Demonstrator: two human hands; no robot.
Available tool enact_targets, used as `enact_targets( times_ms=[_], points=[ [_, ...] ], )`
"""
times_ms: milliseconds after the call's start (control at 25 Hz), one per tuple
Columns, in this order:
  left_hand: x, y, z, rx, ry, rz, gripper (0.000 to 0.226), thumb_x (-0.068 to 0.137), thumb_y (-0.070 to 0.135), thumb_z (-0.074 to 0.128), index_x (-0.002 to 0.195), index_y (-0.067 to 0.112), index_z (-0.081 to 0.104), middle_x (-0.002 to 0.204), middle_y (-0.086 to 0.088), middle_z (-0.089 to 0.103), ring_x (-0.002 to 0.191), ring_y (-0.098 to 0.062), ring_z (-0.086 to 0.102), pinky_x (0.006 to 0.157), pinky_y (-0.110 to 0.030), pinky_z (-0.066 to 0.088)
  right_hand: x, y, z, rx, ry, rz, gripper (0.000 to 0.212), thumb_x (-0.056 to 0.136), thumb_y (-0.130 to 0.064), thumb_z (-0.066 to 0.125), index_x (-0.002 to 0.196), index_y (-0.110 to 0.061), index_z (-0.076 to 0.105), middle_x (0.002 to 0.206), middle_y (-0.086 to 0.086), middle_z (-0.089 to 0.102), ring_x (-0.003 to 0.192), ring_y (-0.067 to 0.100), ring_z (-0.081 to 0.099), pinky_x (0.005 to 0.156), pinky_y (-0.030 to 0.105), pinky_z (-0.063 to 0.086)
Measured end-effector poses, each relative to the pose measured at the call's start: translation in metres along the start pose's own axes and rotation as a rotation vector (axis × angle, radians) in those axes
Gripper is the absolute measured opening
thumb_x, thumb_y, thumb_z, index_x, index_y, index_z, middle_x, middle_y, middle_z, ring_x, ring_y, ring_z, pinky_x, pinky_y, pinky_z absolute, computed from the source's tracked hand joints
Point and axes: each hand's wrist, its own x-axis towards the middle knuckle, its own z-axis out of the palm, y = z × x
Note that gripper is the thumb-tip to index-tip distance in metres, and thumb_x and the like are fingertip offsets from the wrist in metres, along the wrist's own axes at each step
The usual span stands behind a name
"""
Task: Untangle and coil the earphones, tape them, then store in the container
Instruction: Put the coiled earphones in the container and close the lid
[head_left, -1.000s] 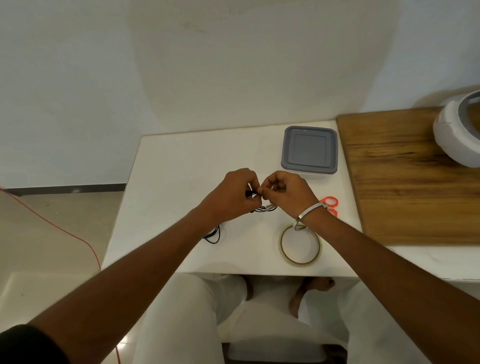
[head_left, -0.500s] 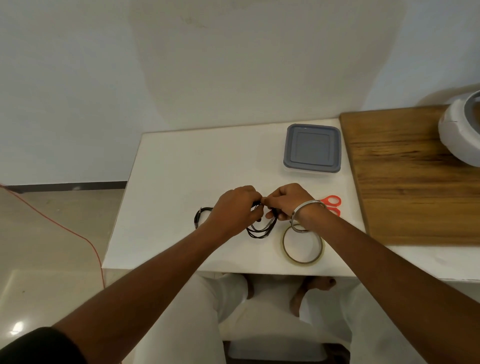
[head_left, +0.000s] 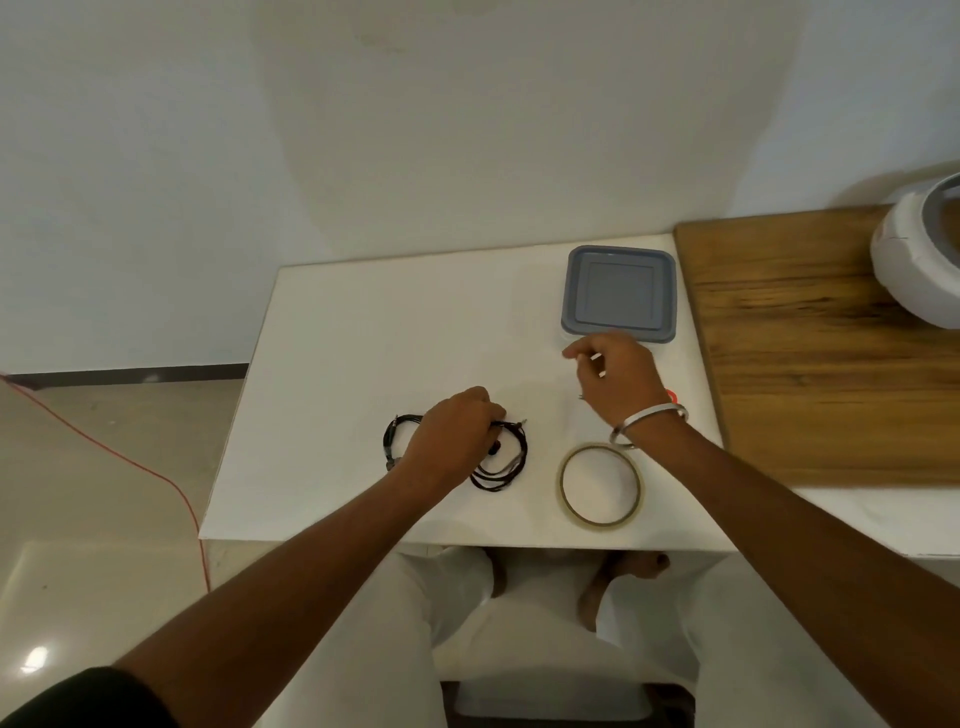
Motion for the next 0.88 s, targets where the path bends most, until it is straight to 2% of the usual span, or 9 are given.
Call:
enact_targets(
  times_ms=[80, 200, 320, 440, 480, 600, 680, 760, 880],
  points=[
    [0.000, -0.002, -0.002, -0.071, 0.012, -0.023, 0.034, 0.093, 0.025, 0.060, 0.125, 0.016, 0.061, 0.109, -0.001, 0.062, 0.101, -0.020, 0.060, 0.083, -0.032, 0.049, 0.004, 0.007, -0.012, -0.022, 0.073, -0.044, 0.019, 0.090, -0.002, 0.051, 0.095, -0.008, 0.068, 0.099, 0.009, 0.063, 0.084, 0.012, 0.055, 0.081, 0.022, 0.046],
    [0.010, -0.008, -0.006, -0.282, -0.064, -0.056, 0.029, 0.083, 0.025, 0.072, 0.111, 0.018, 0.067, 0.100, 0.004, 0.058, 0.094, -0.016, 0.059, 0.083, -0.031, 0.048, 0.008, 0.016, -0.027, -0.060, 0.143, -0.064, 0.018, 0.090, -0.001, 0.050, 0.095, -0.006, 0.066, 0.099, 0.010, 0.063, 0.086, 0.011, 0.054, 0.080, 0.018, 0.041],
    [0.023, -0.006, -0.017, -0.382, -0.080, -0.104, 0.026, 0.083, 0.037, 0.060, 0.107, 0.029, 0.066, 0.104, 0.013, 0.059, 0.094, -0.009, 0.057, 0.088, -0.028, 0.044, 0.014, 0.026, -0.036, -0.079, 0.203, -0.075, 0.018, 0.089, 0.001, 0.049, 0.095, -0.005, 0.064, 0.099, 0.012, 0.063, 0.090, 0.018, 0.058, 0.081, 0.018, 0.042],
    [0.045, 0.015, -0.028, -0.493, 0.011, -0.158, 0.026, 0.094, 0.031, 0.053, 0.117, 0.023, 0.063, 0.107, 0.011, 0.058, 0.090, -0.006, 0.057, 0.076, -0.012, 0.041, 0.019, 0.034, -0.043, -0.133, 0.268, -0.083, 0.014, 0.089, -0.002, 0.051, 0.097, -0.005, 0.062, 0.100, 0.014, 0.059, 0.088, 0.023, 0.059, 0.078, 0.024, 0.047],
    [0.054, 0.024, -0.029, -0.545, 0.053, -0.191, 0.027, 0.096, 0.029, 0.051, 0.119, 0.020, 0.062, 0.107, 0.009, 0.059, 0.091, -0.008, 0.058, 0.073, -0.011, 0.042, 0.021, 0.036, -0.044, -0.165, 0.297, -0.100, 0.012, 0.089, -0.004, 0.052, 0.096, -0.006, 0.061, 0.099, 0.014, 0.058, 0.086, 0.024, 0.059, 0.076, 0.027, 0.048],
    [0.085, 0.049, -0.026, -0.874, 0.127, -0.358, 0.029, 0.098, 0.026, 0.047, 0.123, 0.015, 0.057, 0.106, 0.000, 0.063, 0.095, -0.019, 0.063, 0.081, -0.030, 0.055, 0.030, 0.043, -0.050, -0.275, 0.361, -0.057, 0.018, 0.088, -0.011, 0.056, 0.106, -0.006, 0.056, 0.106, 0.016, 0.054, 0.091, 0.026, 0.055, 0.079, 0.032, 0.048],
    [0.099, 0.063, -0.023, -1.057, 0.136, -0.467, 0.031, 0.099, 0.022, 0.047, 0.127, 0.011, 0.052, 0.105, -0.004, 0.062, 0.088, -0.020, 0.063, 0.081, -0.032, 0.057, 0.038, 0.050, -0.052, -0.308, 0.325, 0.085, 0.032, 0.090, -0.018, 0.056, 0.119, -0.006, 0.050, 0.117, 0.017, 0.052, 0.104, 0.029, 0.052, 0.087, 0.033, 0.044],
    [0.108, 0.070, -0.018, -1.106, 0.159, -0.524, 0.032, 0.099, 0.019, 0.047, 0.129, 0.010, 0.051, 0.109, -0.007, 0.062, 0.083, -0.021, 0.066, 0.085, -0.033, 0.057, 0.043, 0.056, -0.050, -0.270, 0.250, 0.173, 0.039, 0.092, -0.021, 0.054, 0.126, -0.005, 0.046, 0.122, 0.018, 0.052, 0.108, 0.031, 0.053, 0.090, 0.034, 0.044],
    [0.112, 0.065, -0.010, -1.155, 0.184, -0.535, 0.026, 0.098, 0.015, 0.050, 0.119, 0.006, 0.062, 0.104, -0.007, 0.068, 0.080, -0.021, 0.070, 0.090, -0.037, 0.056, 0.043, 0.059, -0.043, -0.172, 0.216, 0.193, 0.037, 0.094, -0.020, 0.052, 0.127, -0.005, 0.047, 0.116, 0.017, 0.058, 0.100, 0.031, 0.059, 0.084, 0.033, 0.049]
  ],
)
